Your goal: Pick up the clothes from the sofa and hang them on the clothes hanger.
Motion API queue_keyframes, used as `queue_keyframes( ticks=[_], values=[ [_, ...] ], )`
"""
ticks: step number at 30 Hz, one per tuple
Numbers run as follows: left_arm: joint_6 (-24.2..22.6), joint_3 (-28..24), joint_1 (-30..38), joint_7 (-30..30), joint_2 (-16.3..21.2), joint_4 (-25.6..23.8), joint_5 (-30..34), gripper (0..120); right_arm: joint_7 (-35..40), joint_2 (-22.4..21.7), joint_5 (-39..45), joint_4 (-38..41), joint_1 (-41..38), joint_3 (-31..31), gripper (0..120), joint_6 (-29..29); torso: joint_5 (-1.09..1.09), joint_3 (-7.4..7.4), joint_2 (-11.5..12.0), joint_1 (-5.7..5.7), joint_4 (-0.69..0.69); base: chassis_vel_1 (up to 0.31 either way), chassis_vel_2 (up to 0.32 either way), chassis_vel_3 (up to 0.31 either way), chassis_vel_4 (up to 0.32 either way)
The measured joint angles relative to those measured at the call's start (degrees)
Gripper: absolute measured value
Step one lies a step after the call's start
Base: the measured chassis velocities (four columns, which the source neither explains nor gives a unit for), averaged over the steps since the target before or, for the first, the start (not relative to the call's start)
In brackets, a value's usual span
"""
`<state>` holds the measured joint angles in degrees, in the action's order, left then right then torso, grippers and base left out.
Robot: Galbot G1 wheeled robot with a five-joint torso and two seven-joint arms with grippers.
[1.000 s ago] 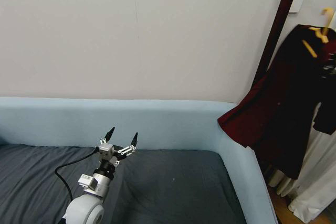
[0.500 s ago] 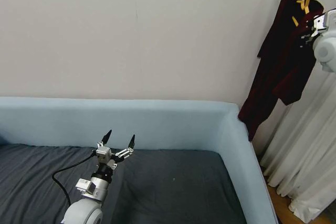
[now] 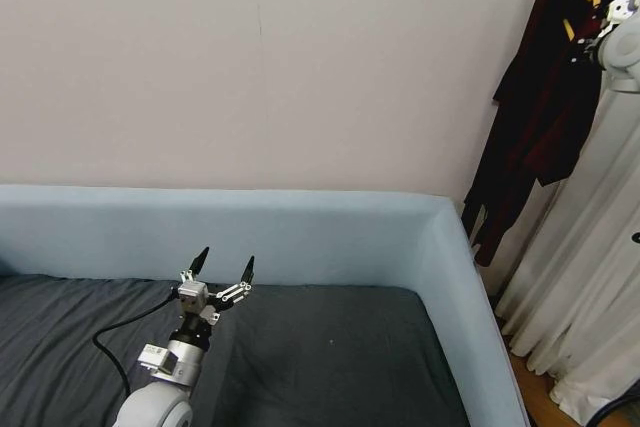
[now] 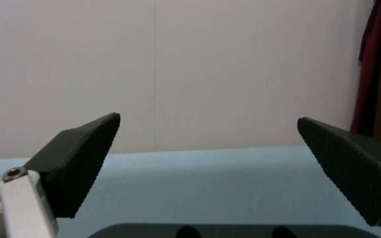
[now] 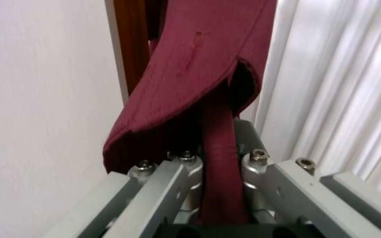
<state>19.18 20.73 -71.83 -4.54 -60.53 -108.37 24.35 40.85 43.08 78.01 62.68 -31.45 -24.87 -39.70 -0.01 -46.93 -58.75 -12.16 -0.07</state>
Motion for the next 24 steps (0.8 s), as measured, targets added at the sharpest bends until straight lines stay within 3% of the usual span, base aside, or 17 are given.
queue_keyframes(
  ticks=[11, 24],
  values=[
    [0.3, -0.3, 0.3, 0.0, -1.0, 0.8, -0.1, 100, 0.4, 3.5, 2.6, -7.9, -2.2, 0.7, 2, -1.4, 0.01, -0.01, 0.0, 0.0, -0.01, 0.0, 0.0, 0.0, 0.0],
    [0.8, -0.6, 0.4, 0.0, -2.0, 1.7, -0.5, 100, -1.7, 4.6, 2.1, -9.8, -3.5, 1.5, 2, 1.0, 0.0, 0.0, 0.0, 0.0, -0.01, 0.0, 0.0, 0.0, 0.0]
  ],
)
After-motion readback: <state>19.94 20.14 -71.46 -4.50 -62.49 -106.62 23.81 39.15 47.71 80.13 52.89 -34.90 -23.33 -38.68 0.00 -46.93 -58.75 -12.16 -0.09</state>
